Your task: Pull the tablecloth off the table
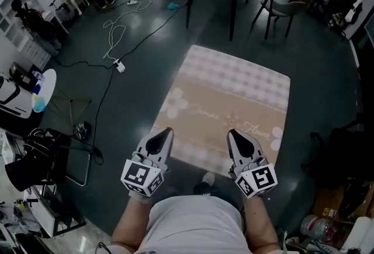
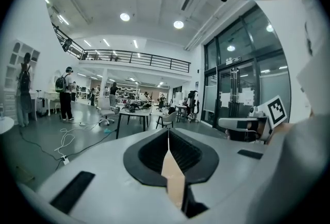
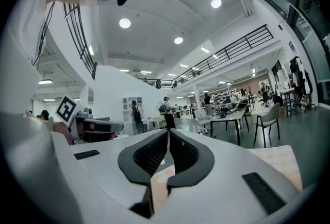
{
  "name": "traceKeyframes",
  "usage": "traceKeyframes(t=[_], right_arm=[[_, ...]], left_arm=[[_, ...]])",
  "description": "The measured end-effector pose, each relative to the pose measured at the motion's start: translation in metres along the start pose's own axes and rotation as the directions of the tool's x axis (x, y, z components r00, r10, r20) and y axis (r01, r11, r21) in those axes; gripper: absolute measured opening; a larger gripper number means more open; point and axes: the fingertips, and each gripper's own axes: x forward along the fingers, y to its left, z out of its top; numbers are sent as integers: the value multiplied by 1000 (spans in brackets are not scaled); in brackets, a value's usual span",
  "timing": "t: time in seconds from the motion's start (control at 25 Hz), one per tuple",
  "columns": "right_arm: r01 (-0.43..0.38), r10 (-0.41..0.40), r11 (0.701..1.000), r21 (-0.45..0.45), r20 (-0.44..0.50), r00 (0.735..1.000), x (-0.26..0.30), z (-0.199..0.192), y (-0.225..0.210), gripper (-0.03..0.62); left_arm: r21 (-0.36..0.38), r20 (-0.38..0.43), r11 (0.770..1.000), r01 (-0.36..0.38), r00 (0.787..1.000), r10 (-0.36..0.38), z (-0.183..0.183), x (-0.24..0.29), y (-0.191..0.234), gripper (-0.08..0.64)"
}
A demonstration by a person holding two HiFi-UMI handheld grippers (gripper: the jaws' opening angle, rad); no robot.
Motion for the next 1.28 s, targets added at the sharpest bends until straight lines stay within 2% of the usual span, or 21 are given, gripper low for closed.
traceKeyframes(t=[0.28, 0.72, 0.96, 1.12, 1.28], right_arm=[[22, -22, 1000, 21, -4, 1000, 1, -1, -53, 29], [141, -140, 990, 4, -70, 988, 9, -13, -122, 29], [235, -237, 972, -25, -139, 962, 25, -30, -173, 29], [299, -296, 954, -10, -170, 940, 39, -40, -211, 29], [351, -348, 936, -28, -232, 908, 53, -60, -245, 31]], left_arm=[[16, -30, 999, -43, 999, 44, 0, 33, 2, 14], [25, -77, 1000, -19, 997, 21, -6, 99, 25, 14], [14, -118, 1000, 0, 993, 1, -16, 154, 55, 15], [-5, -153, 1000, -2, 988, 1, -31, 193, 77, 17], [-33, -208, 999, 27, 977, -33, -50, 236, 93, 92]])
